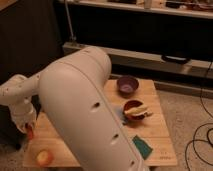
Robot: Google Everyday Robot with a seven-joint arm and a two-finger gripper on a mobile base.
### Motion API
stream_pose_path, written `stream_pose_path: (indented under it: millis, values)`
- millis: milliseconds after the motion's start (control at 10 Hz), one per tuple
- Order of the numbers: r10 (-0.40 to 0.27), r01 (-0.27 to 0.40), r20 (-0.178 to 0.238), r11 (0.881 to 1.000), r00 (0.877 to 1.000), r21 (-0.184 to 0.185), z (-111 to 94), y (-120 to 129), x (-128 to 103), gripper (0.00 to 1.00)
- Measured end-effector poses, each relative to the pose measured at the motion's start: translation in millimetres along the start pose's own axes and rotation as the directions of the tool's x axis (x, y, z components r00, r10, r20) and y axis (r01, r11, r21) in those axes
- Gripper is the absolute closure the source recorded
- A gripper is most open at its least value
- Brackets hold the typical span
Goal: Place pepper in purple bowl
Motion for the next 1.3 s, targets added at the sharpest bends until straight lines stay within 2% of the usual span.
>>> stream_pose_path:
  millis: [200, 300, 400, 500, 700, 800, 900, 1100, 1300]
  values:
    - [-0.006, 0.007, 0.047, 1.0, 0.999, -0.022, -45, -7, -3, 1.0]
    - [0.005, -0.003, 0.076, 1.0, 0.997, -0.03, -74, -23, -7, 1.0]
    - [0.021, -0.018, 0.096, 0.999, 0.995, -0.036, -91, -39, -12, 1.0]
    - [0.056, -0.052, 0.119, 0.998, 0.991, -0.035, -109, -67, -19, 1.0]
    - [0.123, -0.119, 0.155, 0.992, 0.98, -0.033, -130, -120, -25, 1.0]
    - [0.16, -0.157, 0.173, 0.987, 0.972, -0.032, -140, -148, -26, 1.0]
    - [0.207, -0.205, 0.195, 0.978, 0.959, -0.031, -152, -187, -23, 1.0]
    - [0.284, -0.284, 0.225, 0.958, 0.932, -0.035, -170, -247, -13, 1.0]
    - [0.364, -0.365, 0.257, 0.93, 0.895, -0.045, -189, -307, 6, 1.0]
